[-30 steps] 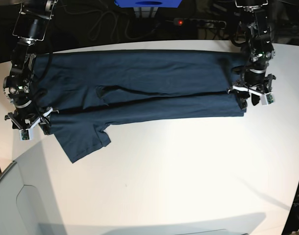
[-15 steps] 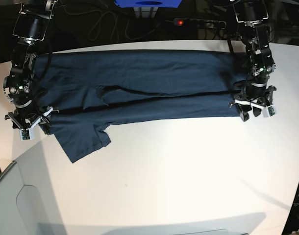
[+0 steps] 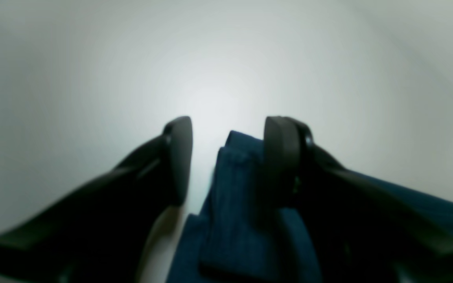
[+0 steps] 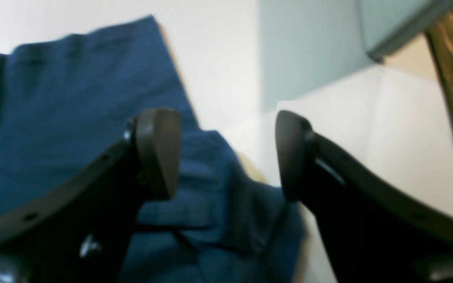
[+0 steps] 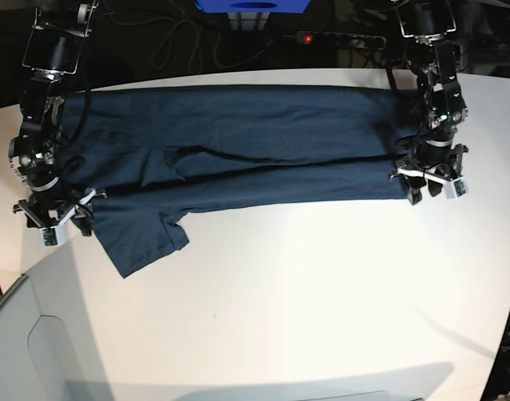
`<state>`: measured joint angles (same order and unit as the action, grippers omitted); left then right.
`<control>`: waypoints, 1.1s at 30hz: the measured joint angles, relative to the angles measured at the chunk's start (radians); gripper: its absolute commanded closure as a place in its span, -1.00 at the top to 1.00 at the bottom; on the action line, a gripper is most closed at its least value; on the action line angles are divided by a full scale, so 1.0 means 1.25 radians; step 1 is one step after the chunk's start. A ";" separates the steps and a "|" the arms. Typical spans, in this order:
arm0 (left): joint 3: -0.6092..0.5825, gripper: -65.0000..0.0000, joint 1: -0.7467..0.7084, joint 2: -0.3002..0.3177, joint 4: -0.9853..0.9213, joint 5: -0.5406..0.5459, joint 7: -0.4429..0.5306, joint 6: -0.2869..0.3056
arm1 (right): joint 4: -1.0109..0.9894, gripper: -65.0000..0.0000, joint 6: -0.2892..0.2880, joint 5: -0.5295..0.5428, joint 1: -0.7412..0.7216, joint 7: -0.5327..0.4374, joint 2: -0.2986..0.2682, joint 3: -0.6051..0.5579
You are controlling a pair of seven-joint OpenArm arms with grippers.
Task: Fold the T-shirt properly
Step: 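Lower the hem edge onto the shirt and open both grippers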
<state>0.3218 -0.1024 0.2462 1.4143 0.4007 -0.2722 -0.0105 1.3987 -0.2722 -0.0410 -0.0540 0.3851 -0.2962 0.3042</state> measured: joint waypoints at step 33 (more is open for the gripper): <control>0.006 0.32 -0.023 -0.019 0.014 0.000 0.005 -0.001 | 0.000 0.12 0.000 -0.002 0.006 0.001 -0.001 0.001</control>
<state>0.3294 -0.1314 0.2222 1.4322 0.4007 -0.2661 -0.0113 1.3983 -0.2722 -0.0441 -0.0460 0.3859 -0.2974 0.3054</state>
